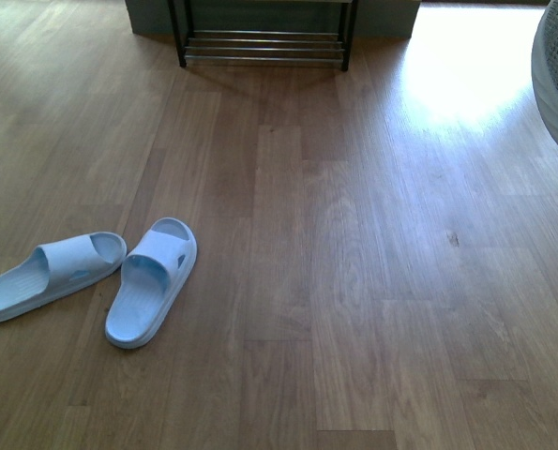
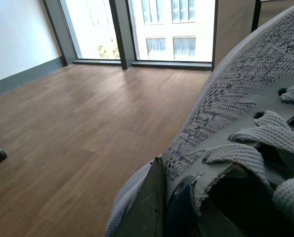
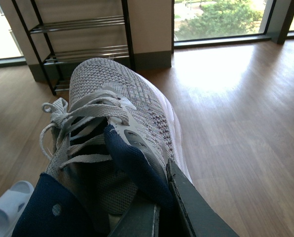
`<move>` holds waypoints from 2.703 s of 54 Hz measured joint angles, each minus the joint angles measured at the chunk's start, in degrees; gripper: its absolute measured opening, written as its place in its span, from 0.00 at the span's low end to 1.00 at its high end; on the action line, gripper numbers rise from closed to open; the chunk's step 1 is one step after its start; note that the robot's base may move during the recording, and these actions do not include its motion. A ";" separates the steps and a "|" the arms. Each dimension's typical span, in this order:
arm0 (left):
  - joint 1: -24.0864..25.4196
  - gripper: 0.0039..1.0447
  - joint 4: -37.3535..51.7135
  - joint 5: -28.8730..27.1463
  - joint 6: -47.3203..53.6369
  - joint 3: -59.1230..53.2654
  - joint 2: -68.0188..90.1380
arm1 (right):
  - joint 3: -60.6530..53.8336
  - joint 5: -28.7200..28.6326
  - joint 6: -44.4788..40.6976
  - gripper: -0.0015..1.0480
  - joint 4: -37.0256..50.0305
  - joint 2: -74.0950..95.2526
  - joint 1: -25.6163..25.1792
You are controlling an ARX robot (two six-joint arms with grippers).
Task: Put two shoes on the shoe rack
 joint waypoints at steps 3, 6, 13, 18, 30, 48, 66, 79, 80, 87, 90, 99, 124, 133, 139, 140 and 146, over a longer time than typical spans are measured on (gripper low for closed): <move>0.00 0.01 0.00 0.00 0.00 0.00 0.00 | 0.00 0.00 0.00 0.01 0.00 0.00 0.00; 0.00 0.01 0.00 0.00 0.00 0.00 0.00 | 0.00 0.02 0.00 0.01 0.00 0.00 0.00; 0.00 0.01 0.00 0.00 0.00 0.00 0.00 | 0.00 0.02 0.00 0.01 0.00 0.00 0.00; 0.00 0.01 0.00 0.00 0.00 0.00 0.00 | 0.00 0.00 0.00 0.01 0.00 0.00 0.00; 0.00 0.01 0.00 0.00 0.00 0.00 0.00 | 0.00 0.00 0.00 0.01 0.00 0.00 0.00; 0.00 0.01 0.00 -0.02 0.04 0.00 0.00 | 0.00 0.00 0.00 0.01 0.00 0.00 0.00; 0.00 0.01 0.02 -0.63 0.13 -0.02 0.00 | 0.00 -0.44 0.00 0.01 0.00 0.00 0.02; -0.07 0.01 0.07 -0.13 0.15 -0.07 0.00 | 0.00 -0.04 0.00 0.01 0.00 -0.02 0.02; -0.07 0.01 0.07 -0.15 0.13 -0.09 0.00 | 0.00 0.00 -0.02 0.01 0.00 -0.02 0.02; -0.07 0.01 0.07 0.26 0.15 -0.11 0.15 | -0.02 0.44 0.00 0.01 0.00 -0.02 0.04; -0.20 0.01 0.07 0.46 0.15 -0.11 0.13 | -0.02 0.44 -0.02 0.01 0.00 -0.04 0.07; -0.20 0.01 0.07 -0.04 0.15 -0.11 0.13 | -0.02 0.35 -0.02 0.01 0.00 -0.04 0.04; -0.20 0.01 0.07 0.04 0.15 -0.11 0.13 | -0.02 0.15 0.00 0.01 0.00 -0.04 0.04; -0.20 0.01 0.07 -0.09 0.15 -0.11 0.13 | -0.02 0.15 0.00 0.01 0.00 -0.04 0.04; -0.20 0.01 0.07 0.00 0.15 -0.11 0.13 | -0.02 0.15 -0.02 0.01 0.00 -0.04 0.04; -0.20 0.01 0.07 0.00 0.15 -0.11 0.13 | -0.02 0.15 0.00 0.01 0.00 -0.04 0.04; -0.20 0.01 0.07 -0.13 0.15 -0.11 0.13 | -0.02 0.00 0.00 0.01 0.00 -0.02 0.04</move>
